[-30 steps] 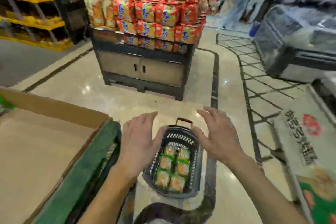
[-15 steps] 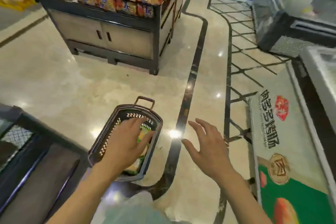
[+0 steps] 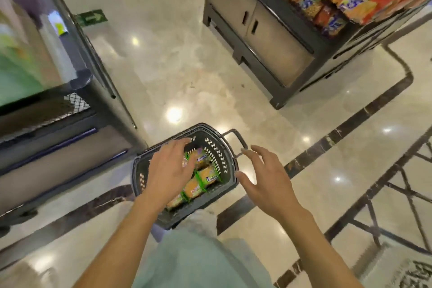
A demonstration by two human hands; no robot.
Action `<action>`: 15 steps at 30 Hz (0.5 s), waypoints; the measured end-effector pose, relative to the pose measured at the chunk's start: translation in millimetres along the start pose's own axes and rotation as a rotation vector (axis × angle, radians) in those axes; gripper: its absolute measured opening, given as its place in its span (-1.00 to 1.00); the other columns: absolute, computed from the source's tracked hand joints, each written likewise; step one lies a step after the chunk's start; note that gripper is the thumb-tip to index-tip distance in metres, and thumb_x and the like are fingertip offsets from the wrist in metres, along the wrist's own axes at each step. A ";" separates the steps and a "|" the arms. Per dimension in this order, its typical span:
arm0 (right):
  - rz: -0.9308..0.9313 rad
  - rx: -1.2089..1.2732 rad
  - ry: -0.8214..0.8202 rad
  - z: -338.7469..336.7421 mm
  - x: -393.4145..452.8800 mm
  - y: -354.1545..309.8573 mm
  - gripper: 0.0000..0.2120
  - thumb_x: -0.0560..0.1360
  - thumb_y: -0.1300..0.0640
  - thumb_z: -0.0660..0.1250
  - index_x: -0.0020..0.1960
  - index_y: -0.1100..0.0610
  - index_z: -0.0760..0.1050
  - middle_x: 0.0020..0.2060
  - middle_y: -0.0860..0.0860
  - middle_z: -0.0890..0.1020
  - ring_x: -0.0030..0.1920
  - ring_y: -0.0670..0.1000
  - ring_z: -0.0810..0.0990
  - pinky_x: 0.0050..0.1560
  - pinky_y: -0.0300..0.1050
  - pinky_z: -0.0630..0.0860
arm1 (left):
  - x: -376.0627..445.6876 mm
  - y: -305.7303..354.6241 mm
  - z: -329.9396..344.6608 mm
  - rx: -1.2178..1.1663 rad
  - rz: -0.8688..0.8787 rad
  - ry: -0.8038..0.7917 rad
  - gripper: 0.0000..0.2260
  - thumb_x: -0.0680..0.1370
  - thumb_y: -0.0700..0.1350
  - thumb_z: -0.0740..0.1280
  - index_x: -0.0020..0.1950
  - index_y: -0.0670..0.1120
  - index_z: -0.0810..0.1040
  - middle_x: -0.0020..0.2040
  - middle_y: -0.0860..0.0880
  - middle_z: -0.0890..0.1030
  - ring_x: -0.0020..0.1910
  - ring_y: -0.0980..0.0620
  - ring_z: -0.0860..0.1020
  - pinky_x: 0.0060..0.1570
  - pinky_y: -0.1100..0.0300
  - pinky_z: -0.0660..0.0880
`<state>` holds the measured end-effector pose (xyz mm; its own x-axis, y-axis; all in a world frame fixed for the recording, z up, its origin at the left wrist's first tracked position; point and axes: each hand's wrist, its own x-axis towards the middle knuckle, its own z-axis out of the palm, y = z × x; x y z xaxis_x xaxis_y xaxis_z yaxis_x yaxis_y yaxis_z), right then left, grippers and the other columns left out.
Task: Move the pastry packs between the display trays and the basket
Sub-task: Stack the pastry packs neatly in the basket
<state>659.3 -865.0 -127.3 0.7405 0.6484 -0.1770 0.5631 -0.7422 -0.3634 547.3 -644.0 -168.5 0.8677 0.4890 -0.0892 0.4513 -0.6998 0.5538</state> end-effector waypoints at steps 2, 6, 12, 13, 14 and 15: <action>-0.067 -0.014 -0.074 -2.1 28.8 9.5 -0.40 0.57 -0.30 0.11 0.46 0.03 0.41 0.41 0.05 0.44 0.39 0.13 0.39 0.35 0.07 0.41 | 15.3 4.4 3.8 -0.022 -0.067 0.013 -0.39 0.58 0.32 0.04 0.40 -0.06 0.48 0.26 -0.06 0.59 0.25 -0.10 0.53 0.19 -0.03 0.45; -0.214 -0.050 -0.251 14.6 88.8 24.8 -0.39 0.56 -0.29 0.11 0.46 0.06 0.41 0.39 0.08 0.46 0.38 0.13 0.41 0.38 0.08 0.42 | 29.5 -13.8 26.6 -0.058 -0.229 0.039 -0.49 0.61 0.23 0.15 0.44 -0.05 0.44 0.30 -0.06 0.55 0.29 -0.12 0.49 0.26 -0.05 0.40; -0.378 -0.108 -0.534 109.2 185.6 64.8 -0.47 0.61 -0.11 0.29 0.49 0.09 0.36 0.39 0.11 0.44 0.39 0.15 0.37 0.37 0.02 0.36 | 59.5 -68.2 102.4 -0.142 -0.542 0.101 -0.53 0.60 0.16 0.21 0.39 -0.09 0.48 0.29 -0.12 0.58 0.28 -0.16 0.51 0.30 -0.12 0.44; -0.390 -0.122 -0.592 133.8 201.5 77.2 -0.46 0.60 -0.11 0.31 0.50 0.09 0.35 0.39 0.12 0.44 0.38 0.16 0.38 0.36 0.03 0.38 | 62.3 -76.4 123.7 -0.162 -0.584 0.098 -0.56 0.60 0.14 0.24 0.38 -0.09 0.49 0.27 -0.12 0.58 0.26 -0.15 0.52 0.28 -0.11 0.44; -0.398 -0.139 -0.644 160.0 217.0 91.3 -0.45 0.59 -0.11 0.33 0.50 0.09 0.34 0.38 0.12 0.44 0.37 0.18 0.40 0.35 0.05 0.41 | 65.5 -83.9 148.3 -0.201 -0.637 0.100 -0.60 0.61 0.10 0.28 0.37 -0.09 0.49 0.26 -0.10 0.59 0.25 -0.14 0.52 0.27 -0.09 0.44; -0.414 -0.161 -0.693 189.7 233.3 106.0 -0.43 0.58 -0.11 0.35 0.50 0.08 0.34 0.37 0.12 0.45 0.35 0.19 0.42 0.33 0.08 0.42 | 68.3 -95.0 175.7 -0.256 -0.697 0.110 -0.63 0.61 0.06 0.32 0.36 -0.08 0.50 0.26 -0.09 0.59 0.24 -0.12 0.53 0.27 -0.07 0.45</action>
<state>822.2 -760.3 -380.7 0.0966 0.7935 -0.6009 0.8258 -0.4008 -0.3966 600.3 -635.6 -372.7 0.3668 0.8331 -0.4140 0.8146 -0.0727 0.5755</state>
